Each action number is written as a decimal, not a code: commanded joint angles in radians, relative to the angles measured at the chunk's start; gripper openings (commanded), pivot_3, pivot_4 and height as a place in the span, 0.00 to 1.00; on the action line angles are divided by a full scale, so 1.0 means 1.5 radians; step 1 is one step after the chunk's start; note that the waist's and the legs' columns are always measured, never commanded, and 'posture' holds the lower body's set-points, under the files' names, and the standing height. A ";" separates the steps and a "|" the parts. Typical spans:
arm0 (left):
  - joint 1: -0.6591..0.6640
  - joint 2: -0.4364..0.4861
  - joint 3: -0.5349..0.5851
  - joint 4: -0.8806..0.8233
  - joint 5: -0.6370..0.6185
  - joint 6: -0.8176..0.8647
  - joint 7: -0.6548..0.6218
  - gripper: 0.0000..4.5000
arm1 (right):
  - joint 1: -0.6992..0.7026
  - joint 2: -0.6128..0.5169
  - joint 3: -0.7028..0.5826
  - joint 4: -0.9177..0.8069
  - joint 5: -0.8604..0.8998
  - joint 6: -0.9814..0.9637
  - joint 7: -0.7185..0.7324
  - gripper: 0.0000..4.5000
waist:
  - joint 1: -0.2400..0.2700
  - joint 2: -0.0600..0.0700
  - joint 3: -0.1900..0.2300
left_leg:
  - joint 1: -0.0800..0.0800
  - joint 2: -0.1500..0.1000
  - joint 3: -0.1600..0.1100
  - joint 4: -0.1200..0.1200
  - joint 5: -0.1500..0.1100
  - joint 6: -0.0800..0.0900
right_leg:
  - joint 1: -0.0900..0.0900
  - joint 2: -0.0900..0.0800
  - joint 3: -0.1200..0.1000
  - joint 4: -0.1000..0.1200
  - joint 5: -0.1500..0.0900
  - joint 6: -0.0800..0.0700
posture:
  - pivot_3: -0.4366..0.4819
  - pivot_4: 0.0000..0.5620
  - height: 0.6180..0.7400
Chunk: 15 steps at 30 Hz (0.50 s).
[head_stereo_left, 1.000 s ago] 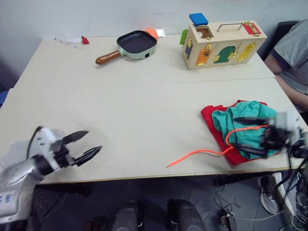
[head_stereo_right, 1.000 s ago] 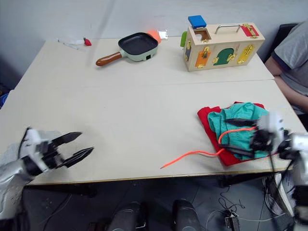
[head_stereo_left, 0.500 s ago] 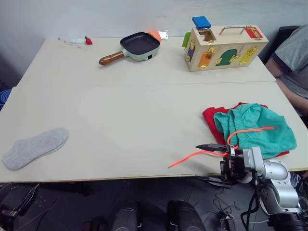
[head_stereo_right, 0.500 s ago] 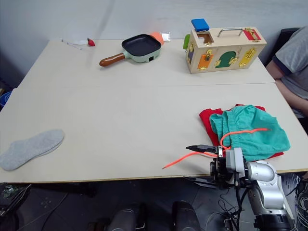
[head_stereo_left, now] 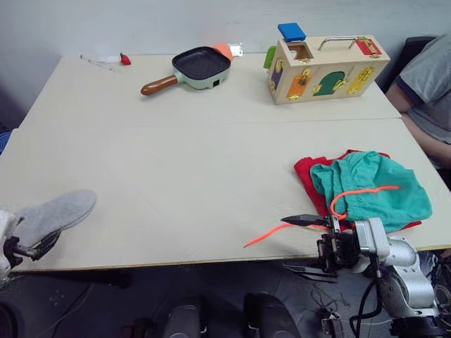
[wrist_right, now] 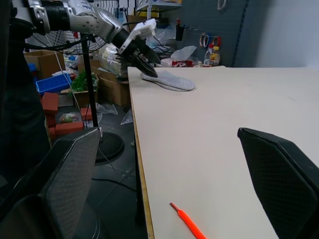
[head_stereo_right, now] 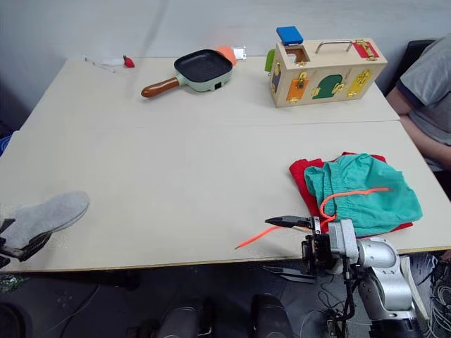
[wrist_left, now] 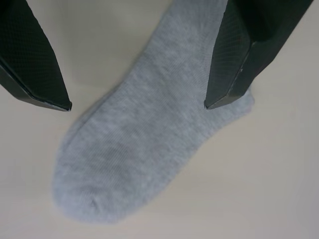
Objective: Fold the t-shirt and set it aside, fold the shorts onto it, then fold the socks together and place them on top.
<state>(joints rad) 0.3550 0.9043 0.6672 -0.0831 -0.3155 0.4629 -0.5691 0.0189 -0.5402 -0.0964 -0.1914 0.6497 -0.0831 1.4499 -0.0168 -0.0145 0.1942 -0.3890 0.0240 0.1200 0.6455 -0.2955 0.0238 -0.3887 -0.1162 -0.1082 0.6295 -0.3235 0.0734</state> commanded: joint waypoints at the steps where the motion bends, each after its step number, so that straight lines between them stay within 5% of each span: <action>1: -0.040 0.036 -0.056 0.078 0.031 0.011 -0.033 1.00 | -0.008 -0.007 -0.009 -0.038 0.014 0.017 -0.033 0.99 | -0.004 0.000 0.000 | 0.000 0.000 0.000 0.000 0.000 0.000 | 0.000 0.000 0.000 0.000 0.000 0.000 | 0.48 0.27 1.00; 3: -0.065 0.049 -0.087 0.117 0.036 0.007 -0.062 1.00 | -0.014 -0.010 -0.007 -0.050 0.015 0.029 -0.047 0.99 | -0.005 0.000 0.000 | 0.000 0.000 0.000 0.000 0.000 -0.001 | -0.001 0.000 0.000 0.002 0.000 0.000 | 0.48 0.27 1.00; 6: -0.117 0.057 -0.128 0.184 0.053 -0.021 -0.084 0.87 | -0.018 -0.015 -0.007 -0.068 0.017 0.046 -0.064 1.00 | -0.004 0.003 -0.001 | 0.000 0.000 0.001 0.001 0.001 -0.001 | -0.001 0.000 0.000 0.003 0.000 0.000 | 0.48 0.27 1.00; 11: -0.188 0.057 -0.173 0.257 0.056 -0.056 -0.126 0.53 | -0.030 -0.021 -0.011 -0.099 0.015 0.074 -0.103 1.00 | 0.008 0.007 -0.002 | 0.002 0.000 0.001 0.000 0.002 0.002 | -0.001 0.000 0.000 0.006 0.000 -0.002 | 0.48 0.27 1.00; 15: -0.224 0.042 -0.184 0.212 0.020 -0.034 -0.153 0.25 | -0.039 -0.032 -0.018 -0.120 0.016 0.093 -0.132 1.00 | 0.012 0.009 -0.003 | 0.002 0.001 0.001 0.000 0.003 0.001 | -0.002 0.000 0.000 0.007 0.001 -0.003 | 0.48 0.27 1.00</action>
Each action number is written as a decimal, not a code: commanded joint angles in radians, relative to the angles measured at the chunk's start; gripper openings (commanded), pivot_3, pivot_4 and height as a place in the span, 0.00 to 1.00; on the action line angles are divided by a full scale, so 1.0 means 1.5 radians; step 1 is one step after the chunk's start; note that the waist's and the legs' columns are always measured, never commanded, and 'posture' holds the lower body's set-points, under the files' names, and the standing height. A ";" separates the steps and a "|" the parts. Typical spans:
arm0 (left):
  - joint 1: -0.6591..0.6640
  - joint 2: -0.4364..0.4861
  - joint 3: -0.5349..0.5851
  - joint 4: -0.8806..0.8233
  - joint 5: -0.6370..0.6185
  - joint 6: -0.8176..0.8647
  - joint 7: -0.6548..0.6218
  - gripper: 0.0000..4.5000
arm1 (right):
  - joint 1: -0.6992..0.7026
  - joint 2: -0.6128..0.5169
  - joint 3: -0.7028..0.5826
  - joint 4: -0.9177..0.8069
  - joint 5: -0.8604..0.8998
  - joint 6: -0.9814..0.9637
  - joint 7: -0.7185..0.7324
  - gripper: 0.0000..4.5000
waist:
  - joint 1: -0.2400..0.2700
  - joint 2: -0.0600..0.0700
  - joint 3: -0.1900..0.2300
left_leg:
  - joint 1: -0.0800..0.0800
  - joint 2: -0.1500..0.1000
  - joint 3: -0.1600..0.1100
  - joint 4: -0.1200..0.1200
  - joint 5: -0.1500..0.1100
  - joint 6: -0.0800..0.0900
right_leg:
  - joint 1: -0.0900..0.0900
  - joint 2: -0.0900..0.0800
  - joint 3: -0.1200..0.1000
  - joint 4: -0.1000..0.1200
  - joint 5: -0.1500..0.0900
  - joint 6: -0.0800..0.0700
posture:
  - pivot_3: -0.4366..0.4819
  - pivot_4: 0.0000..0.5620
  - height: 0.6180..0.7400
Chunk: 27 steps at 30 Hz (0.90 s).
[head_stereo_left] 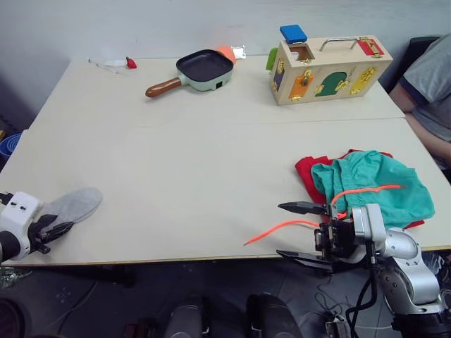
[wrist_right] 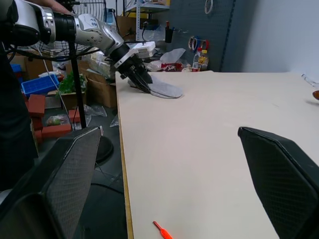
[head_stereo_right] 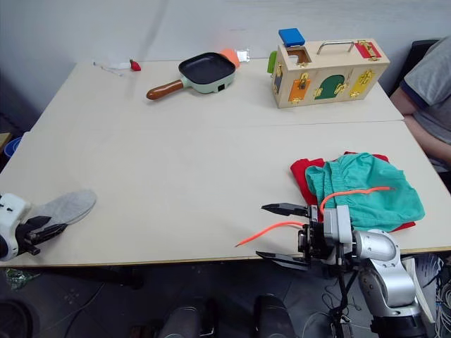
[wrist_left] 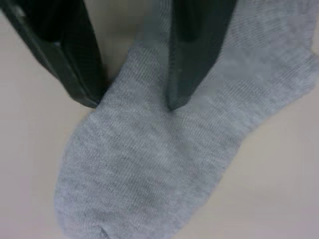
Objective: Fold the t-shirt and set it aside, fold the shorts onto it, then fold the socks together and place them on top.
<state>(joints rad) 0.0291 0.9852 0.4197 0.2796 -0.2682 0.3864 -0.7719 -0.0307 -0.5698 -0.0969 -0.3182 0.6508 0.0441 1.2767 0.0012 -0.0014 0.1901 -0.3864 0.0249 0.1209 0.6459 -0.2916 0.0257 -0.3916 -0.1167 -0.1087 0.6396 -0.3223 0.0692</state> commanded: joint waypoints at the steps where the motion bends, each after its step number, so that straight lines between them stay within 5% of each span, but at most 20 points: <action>1: -0.009 -0.015 -0.024 -0.061 -0.017 0.027 -0.021 0.18 | -0.006 -0.016 -0.019 -0.040 0.016 0.013 -0.022 1.00 | 0.001 0.000 0.000 | 0.000 0.000 0.000 0.000 0.000 0.000 | 0.000 0.000 0.000 0.000 0.000 0.000 | 0.48 0.27 1.00; 4: -0.014 -0.034 -0.046 -0.178 -0.046 0.086 -0.018 0.00 | -0.002 -0.028 -0.024 -0.054 0.016 0.023 -0.035 1.00 | 0.001 0.000 0.000 | -0.001 0.000 0.000 0.000 0.000 0.000 | 0.000 -0.001 0.000 -0.001 0.000 0.000 | 0.48 0.27 1.00; 12: -0.108 -0.156 -0.220 -0.441 -0.088 0.265 0.062 0.00 | 0.013 -0.048 -0.035 -0.077 0.015 0.043 -0.057 1.00 | -0.001 -0.002 0.001 | -0.003 -0.001 0.000 0.001 0.002 0.002 | 0.001 0.000 0.000 -0.002 0.001 0.002 | 0.48 0.27 1.00; 18: -0.212 -0.275 -0.374 -0.423 -0.030 0.274 0.124 0.00 | 0.020 -0.057 -0.029 -0.080 0.009 0.056 -0.065 1.00 | 0.001 -0.005 0.002 | -0.002 -0.001 0.001 0.002 0.004 0.002 | 0.001 0.002 0.000 -0.001 0.001 0.002 | 0.48 0.27 1.00; 24: -0.274 -0.326 -0.422 -0.383 -0.020 0.262 0.106 0.00 | 0.042 -0.064 -0.028 -0.070 -0.008 0.056 -0.071 1.00 | 0.005 -0.006 0.002 | -0.003 -0.001 0.001 0.002 0.005 0.002 | 0.001 0.002 0.000 -0.001 0.001 0.002 | 0.48 0.27 1.00; 27: -0.253 -0.307 -0.402 -0.406 -0.037 0.272 0.088 0.17 | 0.051 -0.065 -0.032 -0.065 -0.012 0.058 -0.074 1.00 | 0.003 -0.006 0.002 | -0.002 -0.001 0.001 0.002 0.005 0.002 | 0.001 0.002 0.000 -0.001 0.001 0.002 | 0.48 0.27 1.00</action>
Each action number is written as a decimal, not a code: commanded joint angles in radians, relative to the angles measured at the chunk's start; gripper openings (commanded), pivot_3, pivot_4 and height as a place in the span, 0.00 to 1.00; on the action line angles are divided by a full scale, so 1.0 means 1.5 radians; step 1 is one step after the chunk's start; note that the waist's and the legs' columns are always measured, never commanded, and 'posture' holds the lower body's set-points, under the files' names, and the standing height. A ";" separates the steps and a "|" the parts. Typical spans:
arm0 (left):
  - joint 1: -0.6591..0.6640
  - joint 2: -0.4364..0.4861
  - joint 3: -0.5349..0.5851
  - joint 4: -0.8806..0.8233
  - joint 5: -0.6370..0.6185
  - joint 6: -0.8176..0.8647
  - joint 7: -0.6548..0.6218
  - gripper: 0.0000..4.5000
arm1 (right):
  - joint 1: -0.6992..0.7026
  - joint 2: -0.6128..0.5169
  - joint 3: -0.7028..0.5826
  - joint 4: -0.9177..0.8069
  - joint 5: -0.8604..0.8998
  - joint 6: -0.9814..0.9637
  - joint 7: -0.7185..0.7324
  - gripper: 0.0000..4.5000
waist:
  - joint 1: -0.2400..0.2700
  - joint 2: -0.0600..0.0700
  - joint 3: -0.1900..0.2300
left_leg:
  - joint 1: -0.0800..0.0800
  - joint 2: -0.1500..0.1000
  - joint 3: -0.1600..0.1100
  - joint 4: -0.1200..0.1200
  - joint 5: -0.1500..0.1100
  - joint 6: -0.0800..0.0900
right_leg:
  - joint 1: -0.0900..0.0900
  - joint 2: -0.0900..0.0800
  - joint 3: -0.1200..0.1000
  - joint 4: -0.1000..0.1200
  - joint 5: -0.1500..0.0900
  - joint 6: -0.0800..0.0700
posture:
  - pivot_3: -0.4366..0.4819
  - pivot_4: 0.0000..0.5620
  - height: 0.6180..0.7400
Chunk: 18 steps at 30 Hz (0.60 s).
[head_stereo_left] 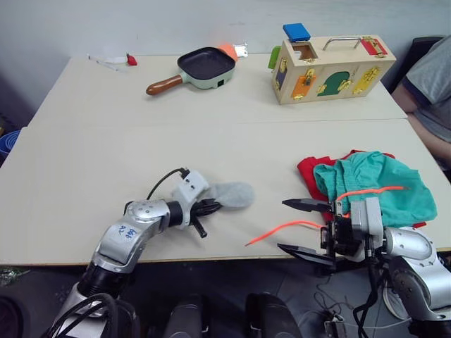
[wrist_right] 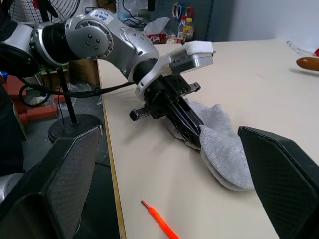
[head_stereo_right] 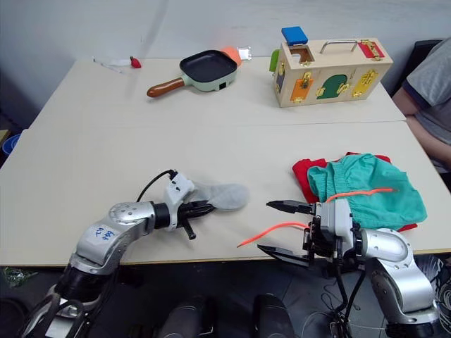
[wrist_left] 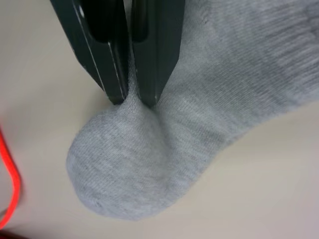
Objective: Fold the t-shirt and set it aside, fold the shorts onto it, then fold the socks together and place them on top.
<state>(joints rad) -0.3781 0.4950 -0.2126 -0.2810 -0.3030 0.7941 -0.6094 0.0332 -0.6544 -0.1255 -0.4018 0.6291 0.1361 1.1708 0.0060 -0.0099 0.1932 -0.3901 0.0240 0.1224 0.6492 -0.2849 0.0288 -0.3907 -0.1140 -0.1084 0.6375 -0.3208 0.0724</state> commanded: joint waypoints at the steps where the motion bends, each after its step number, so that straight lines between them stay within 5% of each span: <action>1: 0.027 0.029 0.031 -0.044 -0.022 0.000 -0.029 0.23 | 0.011 -0.010 -0.014 -0.005 0.001 -0.003 -0.002 1.00 | -0.003 0.000 0.000 | 0.000 0.000 0.000 0.000 0.000 0.000 | 0.000 0.000 0.000 0.000 0.000 0.000 | 0.48 0.27 1.00; 9: 0.067 0.083 0.147 -0.078 -0.126 -0.058 -0.149 0.79 | 0.001 -0.011 -0.003 0.019 -0.011 -0.004 0.004 1.00 | -0.003 0.000 0.000 | 0.000 0.000 0.000 0.001 0.000 0.000 | 0.001 0.000 0.000 0.000 0.000 0.000 | 0.48 0.27 1.00; 14: 0.064 0.119 0.219 -0.010 -0.150 -0.124 -0.209 0.79 | -0.079 0.018 0.060 -0.001 -0.007 0.094 -0.073 1.00 | -0.006 0.000 0.000 | 0.000 0.001 0.000 0.000 0.001 -0.001 | 0.000 0.000 0.000 0.000 0.000 0.000 | 0.48 0.27 1.00; 18: 0.057 0.113 0.183 0.058 -0.094 -0.216 -0.230 0.59 | -0.175 0.081 0.156 0.047 -0.117 0.107 -0.160 0.78 | -0.006 0.000 0.000 | 0.000 0.001 0.000 0.000 0.001 -0.001 | -0.001 0.000 0.000 0.001 0.000 -0.001 | 0.48 0.27 1.00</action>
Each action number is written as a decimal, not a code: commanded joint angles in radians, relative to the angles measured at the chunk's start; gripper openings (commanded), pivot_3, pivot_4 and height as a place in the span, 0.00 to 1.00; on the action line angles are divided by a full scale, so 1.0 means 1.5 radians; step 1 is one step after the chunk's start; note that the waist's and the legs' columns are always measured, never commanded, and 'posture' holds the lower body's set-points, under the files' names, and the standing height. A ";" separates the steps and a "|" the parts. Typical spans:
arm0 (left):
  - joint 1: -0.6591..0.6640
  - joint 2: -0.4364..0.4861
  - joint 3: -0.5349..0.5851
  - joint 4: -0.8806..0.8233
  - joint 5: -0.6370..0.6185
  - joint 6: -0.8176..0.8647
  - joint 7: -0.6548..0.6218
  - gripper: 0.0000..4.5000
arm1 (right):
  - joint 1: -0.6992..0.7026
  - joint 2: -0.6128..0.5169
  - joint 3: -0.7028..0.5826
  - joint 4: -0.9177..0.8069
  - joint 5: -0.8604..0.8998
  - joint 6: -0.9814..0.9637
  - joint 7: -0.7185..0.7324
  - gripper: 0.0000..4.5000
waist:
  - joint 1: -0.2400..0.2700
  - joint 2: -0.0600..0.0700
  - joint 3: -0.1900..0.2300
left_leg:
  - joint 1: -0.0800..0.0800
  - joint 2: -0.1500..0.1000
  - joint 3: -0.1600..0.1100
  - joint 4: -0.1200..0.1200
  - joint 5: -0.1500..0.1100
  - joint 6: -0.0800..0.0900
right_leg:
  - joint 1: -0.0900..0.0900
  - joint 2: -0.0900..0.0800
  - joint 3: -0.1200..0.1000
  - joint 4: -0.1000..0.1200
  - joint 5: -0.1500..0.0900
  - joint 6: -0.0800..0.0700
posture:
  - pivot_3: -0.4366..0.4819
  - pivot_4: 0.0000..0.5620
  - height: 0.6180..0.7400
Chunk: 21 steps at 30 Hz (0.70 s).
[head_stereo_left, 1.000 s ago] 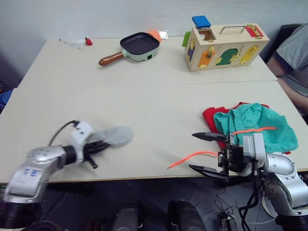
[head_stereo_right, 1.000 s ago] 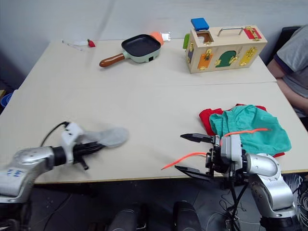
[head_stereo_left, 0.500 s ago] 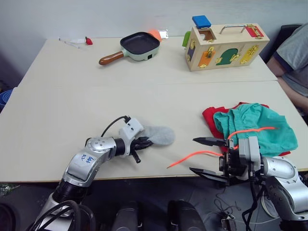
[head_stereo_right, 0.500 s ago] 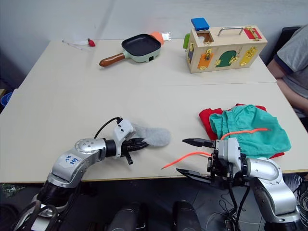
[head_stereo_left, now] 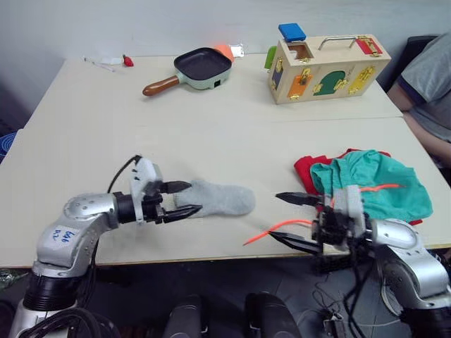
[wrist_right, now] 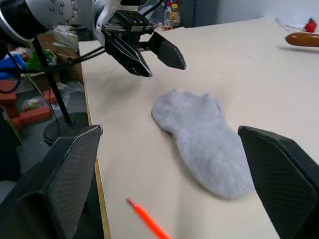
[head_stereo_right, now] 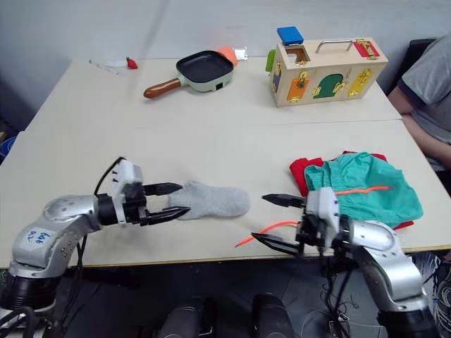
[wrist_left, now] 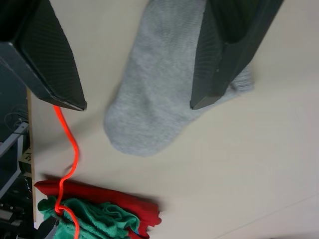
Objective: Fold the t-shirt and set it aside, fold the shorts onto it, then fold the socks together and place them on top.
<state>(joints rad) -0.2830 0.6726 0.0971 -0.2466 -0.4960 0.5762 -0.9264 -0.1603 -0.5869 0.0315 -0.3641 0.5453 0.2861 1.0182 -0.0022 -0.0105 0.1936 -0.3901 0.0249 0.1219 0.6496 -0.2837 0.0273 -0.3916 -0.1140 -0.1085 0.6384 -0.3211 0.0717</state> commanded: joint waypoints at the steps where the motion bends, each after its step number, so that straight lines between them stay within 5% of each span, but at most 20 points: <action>1: -0.008 -0.012 -0.033 0.051 0.046 -0.088 -0.018 0.51 | -0.065 0.057 0.068 0.039 -0.082 0.006 -0.081 0.70 | 0.000 0.000 0.000 | 0.000 0.000 0.000 0.000 0.000 0.000 | 0.000 0.000 0.000 0.000 0.000 0.000 | 0.48 0.27 1.00; 8: -0.046 -0.078 -0.101 0.171 0.133 -0.187 0.016 0.00 | -0.164 0.170 0.193 0.178 -0.224 -0.024 -0.151 0.14 | 0.000 -0.001 0.000 | -0.002 -0.001 0.000 0.001 0.000 0.000 | -0.001 0.000 -0.001 0.000 0.000 0.000 | 0.48 0.27 1.00; 10: -0.054 -0.091 -0.113 0.188 0.151 -0.189 0.031 0.00 | -0.183 0.180 0.226 0.209 -0.263 -0.040 -0.148 0.01 | -0.002 -0.001 0.000 | -0.002 -0.001 0.000 0.001 0.000 0.000 | -0.001 0.000 -0.001 0.001 0.000 0.000 | 0.48 0.27 1.00; 21: -0.002 -0.093 -0.079 0.170 0.156 -0.125 0.094 0.00 | -0.161 0.141 0.156 0.260 -0.266 -0.041 -0.156 0.01 | -0.003 -0.002 -0.001 | -0.001 0.000 0.000 0.002 0.000 0.000 | 0.000 0.000 0.000 0.003 0.000 0.000 | 0.48 0.27 1.00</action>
<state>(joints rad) -0.3134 0.5158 -0.0446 0.0109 -0.2639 0.3653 -0.7975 -0.4163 -0.3550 0.3067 0.0302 0.1294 0.2355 0.7736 -0.0073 -0.0132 0.1919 -0.3906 0.0248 0.1225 0.6519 -0.2837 0.0279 -0.3920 -0.1142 -0.1091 0.6425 -0.3209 0.0721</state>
